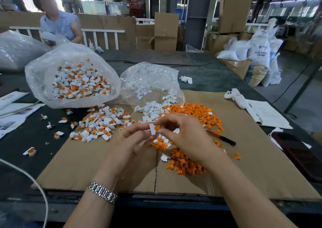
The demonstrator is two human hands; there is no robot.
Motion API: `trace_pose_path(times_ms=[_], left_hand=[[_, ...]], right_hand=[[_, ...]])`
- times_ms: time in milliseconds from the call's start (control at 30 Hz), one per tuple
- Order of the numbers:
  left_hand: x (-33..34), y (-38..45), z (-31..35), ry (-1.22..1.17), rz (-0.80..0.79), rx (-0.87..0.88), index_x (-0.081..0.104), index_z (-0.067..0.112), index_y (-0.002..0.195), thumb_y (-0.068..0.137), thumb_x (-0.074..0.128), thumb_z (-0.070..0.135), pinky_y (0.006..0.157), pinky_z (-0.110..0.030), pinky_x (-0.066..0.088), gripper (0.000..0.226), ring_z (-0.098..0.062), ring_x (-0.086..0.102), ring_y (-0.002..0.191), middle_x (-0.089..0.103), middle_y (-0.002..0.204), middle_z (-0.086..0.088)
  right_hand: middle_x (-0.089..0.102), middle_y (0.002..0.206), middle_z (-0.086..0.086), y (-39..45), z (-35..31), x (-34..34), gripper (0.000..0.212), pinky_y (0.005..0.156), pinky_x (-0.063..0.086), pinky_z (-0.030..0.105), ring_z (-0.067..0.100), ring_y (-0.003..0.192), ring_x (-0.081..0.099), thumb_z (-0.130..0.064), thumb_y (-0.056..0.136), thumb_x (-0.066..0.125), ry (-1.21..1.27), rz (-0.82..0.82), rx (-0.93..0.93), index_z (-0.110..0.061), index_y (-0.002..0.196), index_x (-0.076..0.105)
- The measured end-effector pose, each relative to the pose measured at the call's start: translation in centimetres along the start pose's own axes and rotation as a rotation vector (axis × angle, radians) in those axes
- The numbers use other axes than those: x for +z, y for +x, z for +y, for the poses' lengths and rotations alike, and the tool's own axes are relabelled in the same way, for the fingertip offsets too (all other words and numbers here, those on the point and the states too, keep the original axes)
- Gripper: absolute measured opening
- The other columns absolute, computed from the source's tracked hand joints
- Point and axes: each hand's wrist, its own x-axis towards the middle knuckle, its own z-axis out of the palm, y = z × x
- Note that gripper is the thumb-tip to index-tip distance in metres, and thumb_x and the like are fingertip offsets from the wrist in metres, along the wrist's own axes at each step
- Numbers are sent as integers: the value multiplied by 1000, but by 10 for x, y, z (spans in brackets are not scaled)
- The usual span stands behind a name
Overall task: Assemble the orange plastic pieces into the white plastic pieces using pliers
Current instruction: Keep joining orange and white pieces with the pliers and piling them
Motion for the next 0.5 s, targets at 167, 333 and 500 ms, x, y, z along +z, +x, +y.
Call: trace_pose_path(times_ms=[167, 333, 500], left_hand=[[4, 0, 2, -36, 32, -13, 81, 4, 97, 70, 89, 15, 88, -27, 59, 31, -33, 74, 107, 76, 109, -22], [8, -1, -2, -95, 106, -10, 81, 5, 83, 65, 88, 12, 84, -28, 61, 20, -33, 77, 98, 77, 97, -23], [13, 0, -5, -113, 165, -1, 78, 4, 79, 55, 90, 13, 81, -28, 62, 28, -28, 78, 91, 77, 91, -21]], right_hand=[[66, 92, -8, 1, -1, 6, 19, 84, 52, 23, 6, 87, 62, -14, 92, 71, -51, 24, -37, -20, 110, 74], [65, 95, -6, 2, -3, 9, 21, 89, 51, 27, 6, 89, 60, -12, 93, 70, -83, 24, -52, -16, 113, 73], [67, 103, -3, 2, -4, 12, 22, 91, 50, 25, 7, 93, 60, -15, 94, 69, -121, 0, -45, -17, 117, 71]])
